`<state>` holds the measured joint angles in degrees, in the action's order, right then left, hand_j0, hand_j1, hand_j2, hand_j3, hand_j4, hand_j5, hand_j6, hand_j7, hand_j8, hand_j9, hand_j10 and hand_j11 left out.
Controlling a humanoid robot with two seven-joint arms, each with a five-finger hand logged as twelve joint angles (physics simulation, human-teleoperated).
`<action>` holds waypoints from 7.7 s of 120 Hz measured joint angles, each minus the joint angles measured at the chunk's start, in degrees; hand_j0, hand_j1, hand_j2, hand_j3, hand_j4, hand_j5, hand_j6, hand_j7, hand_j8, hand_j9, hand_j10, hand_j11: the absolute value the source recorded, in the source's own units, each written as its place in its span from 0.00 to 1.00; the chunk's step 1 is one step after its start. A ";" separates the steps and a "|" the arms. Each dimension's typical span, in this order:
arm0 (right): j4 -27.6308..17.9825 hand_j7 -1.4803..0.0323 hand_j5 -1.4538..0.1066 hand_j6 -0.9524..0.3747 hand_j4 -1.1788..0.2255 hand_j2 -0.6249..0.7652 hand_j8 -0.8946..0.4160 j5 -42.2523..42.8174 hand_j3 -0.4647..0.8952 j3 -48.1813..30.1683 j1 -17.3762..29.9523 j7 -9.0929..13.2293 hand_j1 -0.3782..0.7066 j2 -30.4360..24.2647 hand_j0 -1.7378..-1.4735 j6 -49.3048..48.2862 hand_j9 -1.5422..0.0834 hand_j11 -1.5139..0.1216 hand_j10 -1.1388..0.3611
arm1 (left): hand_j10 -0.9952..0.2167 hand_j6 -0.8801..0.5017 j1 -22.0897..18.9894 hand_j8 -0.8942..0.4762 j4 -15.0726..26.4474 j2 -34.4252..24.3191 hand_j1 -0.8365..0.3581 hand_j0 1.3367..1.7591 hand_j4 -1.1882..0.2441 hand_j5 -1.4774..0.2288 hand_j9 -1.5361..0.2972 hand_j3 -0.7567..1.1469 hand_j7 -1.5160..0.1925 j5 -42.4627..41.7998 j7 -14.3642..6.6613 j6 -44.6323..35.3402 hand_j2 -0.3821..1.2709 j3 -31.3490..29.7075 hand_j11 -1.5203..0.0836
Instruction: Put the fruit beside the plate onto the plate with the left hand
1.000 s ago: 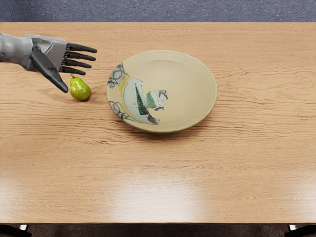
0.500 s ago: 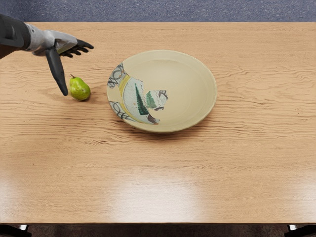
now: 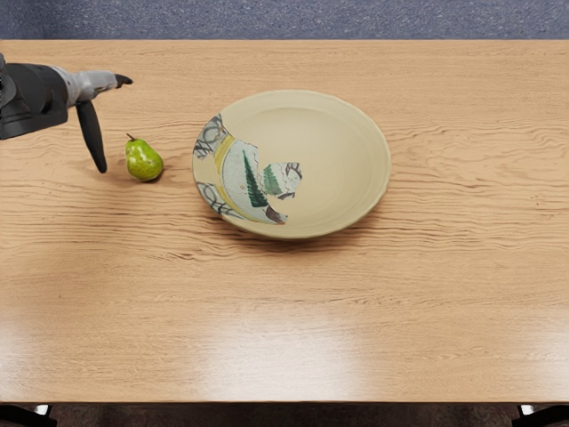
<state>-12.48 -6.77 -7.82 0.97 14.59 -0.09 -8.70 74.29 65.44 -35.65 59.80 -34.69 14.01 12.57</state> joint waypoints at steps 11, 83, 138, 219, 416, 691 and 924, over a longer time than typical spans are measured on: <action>0.00 0.95 0.90 0.69 0.82 0.44 0.66 0.00 0.34 0.00 0.00 0.00 0.06 0.00 0.30 0.00 0.92 0.90 0.74 | 0.82 0.63 0.41 0.65 -0.47 0.33 0.99 0.76 0.83 0.87 0.84 0.40 0.89 0.59 -0.03 -2.04 0.23 -1.61 0.95; -0.04 0.95 0.90 0.69 0.82 0.44 0.66 0.00 0.34 -0.07 0.00 -0.06 0.06 0.00 0.30 0.00 0.92 0.90 0.74 | 0.79 0.61 1.76 0.62 -11.79 10.86 0.96 0.76 0.80 0.84 0.81 0.40 0.86 0.39 -0.09 -1.90 0.24 -6.70 0.92; -0.03 0.95 0.90 0.69 0.82 0.44 0.66 0.01 0.34 -0.04 0.00 -0.08 0.06 0.00 0.30 0.00 0.92 0.90 0.74 | 0.71 0.54 1.69 0.55 -16.61 15.44 0.86 0.76 0.73 0.76 0.74 0.40 0.78 0.74 0.18 -1.75 0.25 -9.09 0.84; -0.04 0.95 0.90 0.69 0.82 0.44 0.66 0.08 0.34 -0.01 0.00 -0.09 0.06 0.00 0.30 0.00 0.92 0.90 0.74 | 0.64 0.48 1.73 0.49 -24.34 21.81 0.78 0.76 0.68 0.70 0.69 0.40 0.73 0.82 0.32 -1.79 0.26 -13.01 0.78; -0.08 0.95 0.90 0.69 0.82 0.44 0.66 0.35 0.34 0.00 0.00 -0.08 0.06 0.00 0.30 0.00 0.92 0.90 0.74 | 0.50 0.36 1.21 0.38 -27.40 26.16 0.61 0.76 0.56 0.57 0.56 0.40 0.59 0.94 0.34 -7.21 0.28 -20.73 0.64; -0.05 0.95 0.90 0.69 0.82 0.44 0.66 0.35 0.34 0.06 0.00 -0.08 0.06 0.01 0.30 0.00 0.92 0.90 0.74 | 0.23 0.37 2.34 0.36 -27.66 26.52 0.49 0.74 0.38 0.29 0.27 0.40 0.30 -4.48 0.17 -1.90 0.52 -22.21 0.28; -0.09 0.95 0.90 0.69 0.82 0.44 0.66 0.44 0.34 0.17 0.00 -0.09 0.06 0.09 0.30 0.00 0.92 0.90 0.74 | 0.11 0.34 25.38 0.30 -38.83 35.65 0.31 0.74 0.26 0.14 0.20 0.40 0.21 -26.44 -0.31 11.68 0.84 -21.93 0.22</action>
<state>-12.57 -6.33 -7.65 0.97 14.50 0.00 -8.70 99.67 26.62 0.00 33.35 -35.00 25.69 -9.36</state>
